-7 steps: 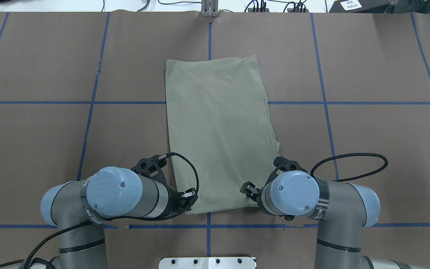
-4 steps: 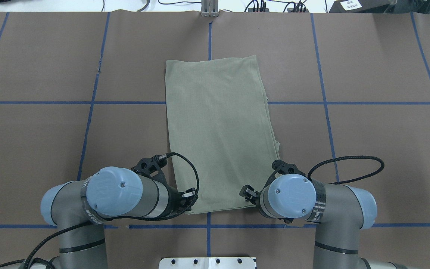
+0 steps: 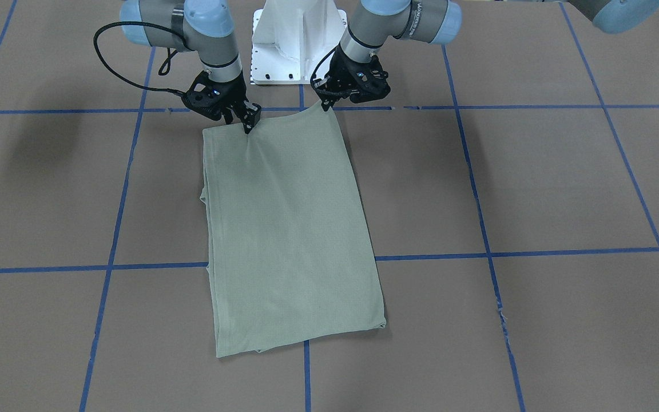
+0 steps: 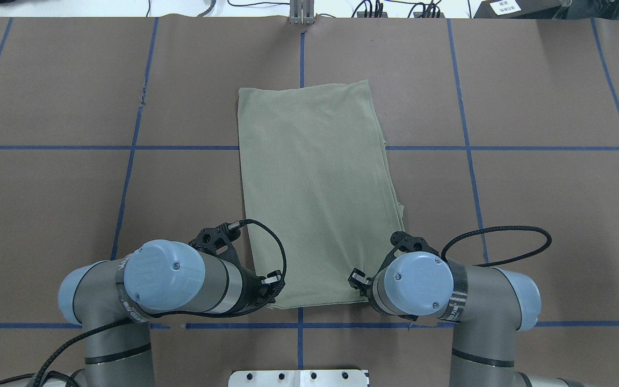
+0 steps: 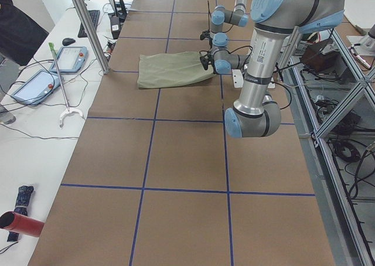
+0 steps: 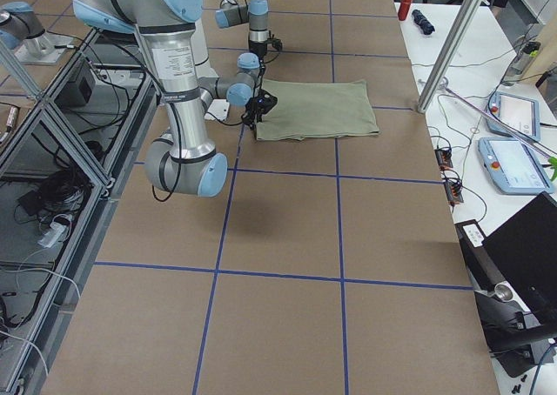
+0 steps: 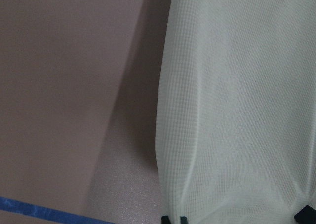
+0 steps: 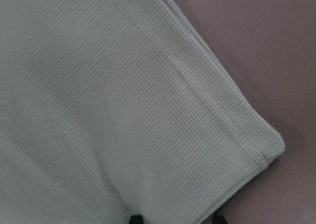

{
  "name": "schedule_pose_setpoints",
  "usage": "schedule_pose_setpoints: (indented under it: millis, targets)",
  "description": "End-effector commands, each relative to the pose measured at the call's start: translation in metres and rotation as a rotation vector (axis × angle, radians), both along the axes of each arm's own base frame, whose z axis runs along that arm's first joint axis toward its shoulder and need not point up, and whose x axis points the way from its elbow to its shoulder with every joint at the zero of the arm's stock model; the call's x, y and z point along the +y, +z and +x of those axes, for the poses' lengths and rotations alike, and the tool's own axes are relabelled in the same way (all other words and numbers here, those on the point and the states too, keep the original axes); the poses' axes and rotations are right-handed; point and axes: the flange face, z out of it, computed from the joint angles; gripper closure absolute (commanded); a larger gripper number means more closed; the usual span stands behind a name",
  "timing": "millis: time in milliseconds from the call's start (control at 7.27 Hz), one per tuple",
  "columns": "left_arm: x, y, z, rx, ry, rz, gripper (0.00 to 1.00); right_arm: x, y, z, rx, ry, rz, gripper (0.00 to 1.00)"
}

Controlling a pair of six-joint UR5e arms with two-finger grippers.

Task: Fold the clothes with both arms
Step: 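Close both grippers on the shirt's near corners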

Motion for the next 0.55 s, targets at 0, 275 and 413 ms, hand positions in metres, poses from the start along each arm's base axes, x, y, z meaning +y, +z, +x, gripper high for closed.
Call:
schedule_pose_setpoints:
  millis: [0,275,413]
  targets:
    - [0.000,-0.001,0.000,0.002,0.000,0.001,1.00,0.001,-0.004,0.002,-0.009,0.002,-0.001,1.00]
    - [0.000,0.000,0.000,0.002,0.000,0.001,1.00,-0.005,-0.014,0.003,-0.026,0.009,0.005,1.00]
    - [0.000,0.000,0.000,0.002,0.000,0.001,1.00,-0.006,-0.018,0.003,-0.034,0.009,0.008,1.00]
